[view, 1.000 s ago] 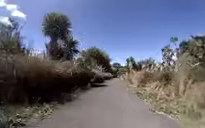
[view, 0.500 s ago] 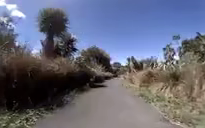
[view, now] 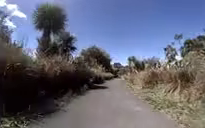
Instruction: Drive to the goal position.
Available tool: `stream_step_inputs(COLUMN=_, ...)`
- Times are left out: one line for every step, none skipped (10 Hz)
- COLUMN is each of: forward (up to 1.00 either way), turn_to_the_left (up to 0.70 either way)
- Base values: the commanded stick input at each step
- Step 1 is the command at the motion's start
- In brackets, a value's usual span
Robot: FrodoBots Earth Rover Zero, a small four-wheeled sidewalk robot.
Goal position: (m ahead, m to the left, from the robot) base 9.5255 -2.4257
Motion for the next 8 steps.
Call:
stream_step_inputs(forward=0.85, turn_to_the_left=0.0)
stream_step_inputs(forward=0.85, turn_to_the_left=0.0)
stream_step_inputs(forward=0.85, turn_to_the_left=0.0)
stream_step_inputs(forward=0.85, turn_to_the_left=0.0)
stream_step_inputs(forward=0.85, turn_to_the_left=0.0)
stream_step_inputs(forward=0.85, turn_to_the_left=0.0)
stream_step_inputs(forward=0.85, turn_to_the_left=0.0)
stream_step_inputs(forward=0.85, turn_to_the_left=0.0)
